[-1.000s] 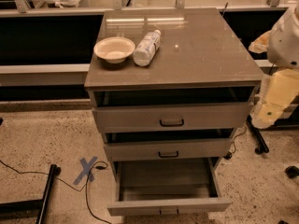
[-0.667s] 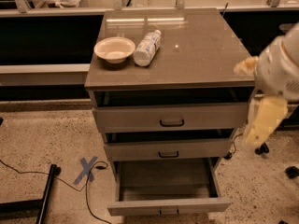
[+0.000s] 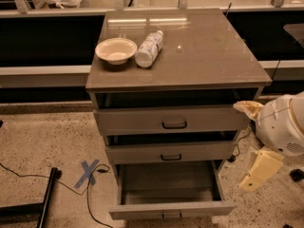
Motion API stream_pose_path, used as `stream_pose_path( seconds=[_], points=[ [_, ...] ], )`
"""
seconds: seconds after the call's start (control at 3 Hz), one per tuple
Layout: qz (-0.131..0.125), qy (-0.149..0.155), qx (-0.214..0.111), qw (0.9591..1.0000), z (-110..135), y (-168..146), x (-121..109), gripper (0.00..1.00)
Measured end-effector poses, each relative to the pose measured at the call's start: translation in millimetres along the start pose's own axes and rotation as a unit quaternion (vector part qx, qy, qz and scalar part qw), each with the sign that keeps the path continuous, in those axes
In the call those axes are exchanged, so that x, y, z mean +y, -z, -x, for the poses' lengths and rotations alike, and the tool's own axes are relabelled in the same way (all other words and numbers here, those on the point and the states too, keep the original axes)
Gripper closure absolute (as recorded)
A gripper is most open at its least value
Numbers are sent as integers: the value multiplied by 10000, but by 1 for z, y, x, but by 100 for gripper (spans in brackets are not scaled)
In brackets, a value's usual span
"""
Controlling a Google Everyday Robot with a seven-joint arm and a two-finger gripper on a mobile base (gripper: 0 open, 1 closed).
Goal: Close bottom drawer
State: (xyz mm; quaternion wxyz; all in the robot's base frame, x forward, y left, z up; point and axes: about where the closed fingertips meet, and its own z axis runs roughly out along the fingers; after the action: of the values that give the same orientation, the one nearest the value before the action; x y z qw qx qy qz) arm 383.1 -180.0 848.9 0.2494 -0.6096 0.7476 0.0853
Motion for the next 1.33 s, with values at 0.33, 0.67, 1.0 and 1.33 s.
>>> stream_pose_path(
  seconds=[0.33, 0.67, 1.0, 1.33],
  points=[
    [125, 9, 79, 9999, 0, -3, -4, 0],
    [440, -298, -434, 9976, -34, -53, 9, 0],
    [761, -618, -1214, 9878, -85, -133, 55, 0],
    [1007, -483, -1500, 9824, -104, -166, 72, 0]
  ],
)
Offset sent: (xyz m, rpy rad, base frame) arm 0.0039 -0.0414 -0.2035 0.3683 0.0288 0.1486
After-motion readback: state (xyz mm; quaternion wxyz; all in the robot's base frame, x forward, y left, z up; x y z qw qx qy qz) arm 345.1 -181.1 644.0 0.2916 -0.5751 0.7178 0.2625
